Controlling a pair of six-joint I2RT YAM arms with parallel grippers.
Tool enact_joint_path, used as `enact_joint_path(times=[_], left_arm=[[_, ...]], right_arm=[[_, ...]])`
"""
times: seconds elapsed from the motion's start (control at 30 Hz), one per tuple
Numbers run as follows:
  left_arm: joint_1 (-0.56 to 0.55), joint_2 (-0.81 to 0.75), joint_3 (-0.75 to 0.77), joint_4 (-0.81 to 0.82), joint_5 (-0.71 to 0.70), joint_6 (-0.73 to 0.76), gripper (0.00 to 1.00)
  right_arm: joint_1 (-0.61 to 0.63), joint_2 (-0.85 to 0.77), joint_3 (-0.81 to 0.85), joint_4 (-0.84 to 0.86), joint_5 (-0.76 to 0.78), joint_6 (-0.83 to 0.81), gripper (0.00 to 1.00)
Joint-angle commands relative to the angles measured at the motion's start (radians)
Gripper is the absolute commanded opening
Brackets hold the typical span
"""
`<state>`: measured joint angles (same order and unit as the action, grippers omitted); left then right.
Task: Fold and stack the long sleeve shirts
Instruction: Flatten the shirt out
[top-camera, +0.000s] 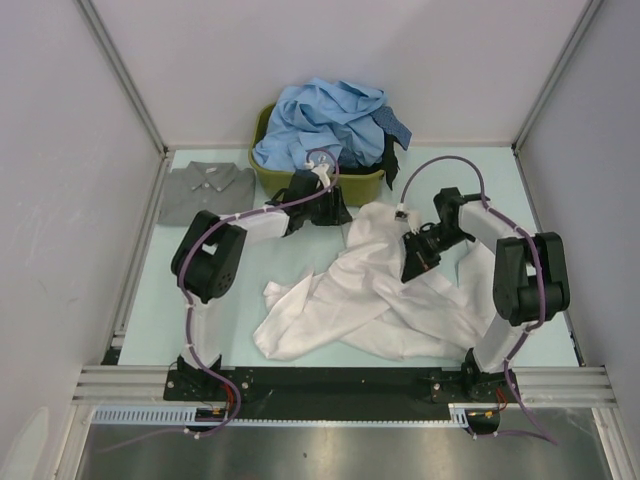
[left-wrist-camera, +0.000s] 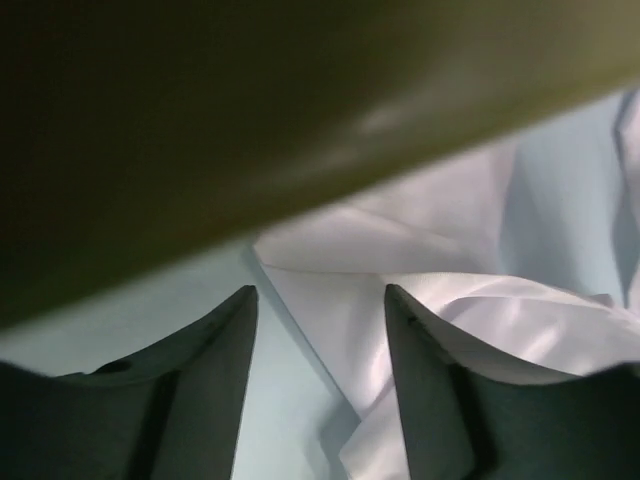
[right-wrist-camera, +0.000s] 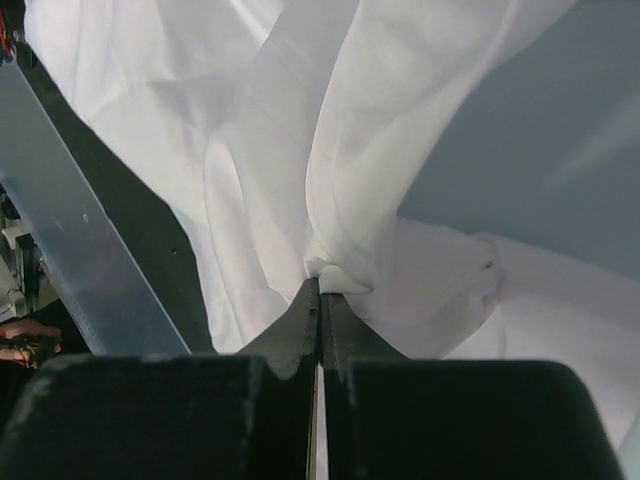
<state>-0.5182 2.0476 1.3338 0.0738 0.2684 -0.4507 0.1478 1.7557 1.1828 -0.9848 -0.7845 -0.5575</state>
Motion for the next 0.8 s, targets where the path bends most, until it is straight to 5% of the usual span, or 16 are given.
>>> enact_joint_path(times=[0.0, 0.23, 0.3, 0.37, 0.47, 0.63, 0.77], left_arm=[[-0.037, 0.052, 0.008, 0.012, 0.144, -0.060, 0.49], [-0.080, 0.033, -0.030, -0.008, 0.205, -0.025, 0.18], [-0.092, 0.022, -0.045, -0.049, 0.219, 0.013, 0.08], [-0.108, -0.006, -0.056, -0.106, 0.236, 0.078, 0.05], [-0.144, -0.035, -0.071, -0.173, 0.249, 0.188, 0.05], [-0.210, -0.033, -0.090, -0.220, 0.267, 0.245, 0.07], [-0.269, -0.044, -0.097, -0.200, 0.267, 0.296, 0.09]], right_arm=[[0.009, -0.071, -0.054, -0.072, -0.013, -0.024, 0.00], [0.001, -0.101, -0.011, -0.247, -0.045, -0.143, 0.00], [-0.004, -0.091, 0.006, -0.291, -0.022, -0.183, 0.24], [-0.052, -0.065, 0.055, -0.305, -0.018, -0.183, 0.63], [-0.140, -0.016, 0.203, -0.315, -0.076, -0.173, 0.85], [-0.186, 0.031, 0.363, 0.051, -0.092, 0.175, 0.90], [-0.068, 0.096, 0.406, 0.192, -0.001, 0.252, 0.93]])
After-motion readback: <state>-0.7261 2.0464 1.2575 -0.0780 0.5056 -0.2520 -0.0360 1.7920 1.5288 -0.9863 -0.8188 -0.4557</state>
